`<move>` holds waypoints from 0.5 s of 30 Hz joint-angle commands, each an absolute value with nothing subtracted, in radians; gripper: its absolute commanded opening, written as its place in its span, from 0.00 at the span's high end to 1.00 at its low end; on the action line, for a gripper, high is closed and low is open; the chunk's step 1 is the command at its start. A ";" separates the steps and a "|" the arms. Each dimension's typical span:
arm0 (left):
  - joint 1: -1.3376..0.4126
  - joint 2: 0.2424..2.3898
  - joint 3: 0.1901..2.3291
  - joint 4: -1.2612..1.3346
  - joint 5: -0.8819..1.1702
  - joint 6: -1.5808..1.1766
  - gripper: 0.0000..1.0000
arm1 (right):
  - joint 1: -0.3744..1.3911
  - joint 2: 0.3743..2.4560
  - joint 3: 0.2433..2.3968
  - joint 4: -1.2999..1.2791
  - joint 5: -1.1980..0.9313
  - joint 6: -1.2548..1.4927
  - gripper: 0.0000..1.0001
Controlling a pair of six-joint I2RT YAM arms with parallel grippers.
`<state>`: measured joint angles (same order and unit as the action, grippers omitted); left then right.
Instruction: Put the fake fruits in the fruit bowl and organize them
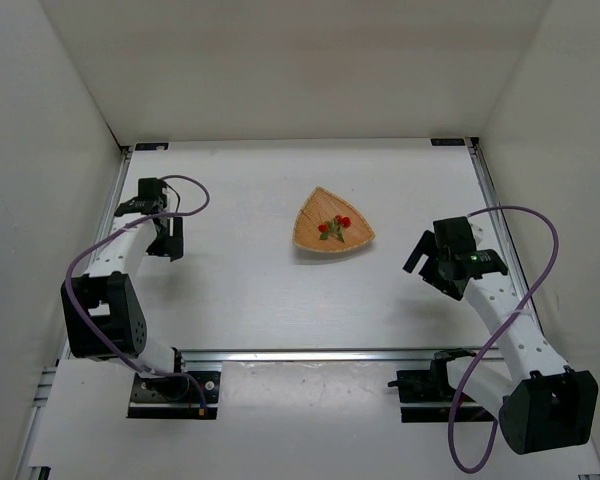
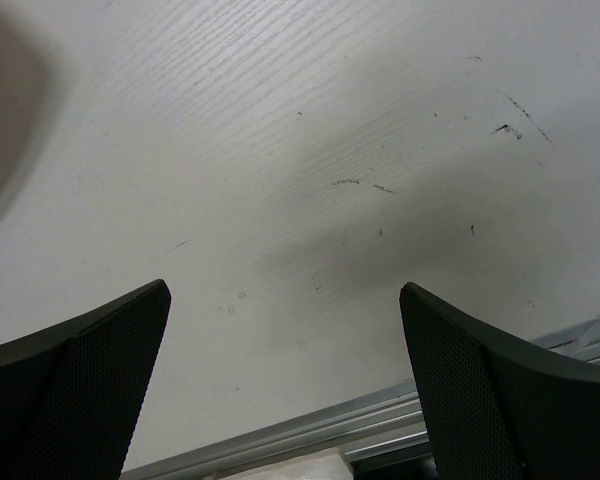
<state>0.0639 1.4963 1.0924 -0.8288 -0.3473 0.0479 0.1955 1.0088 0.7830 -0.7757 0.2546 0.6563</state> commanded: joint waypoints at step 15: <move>0.066 1.477 1.092 -0.808 -0.301 0.034 0.00 | 0.190 0.968 0.775 -0.752 0.252 0.680 0.00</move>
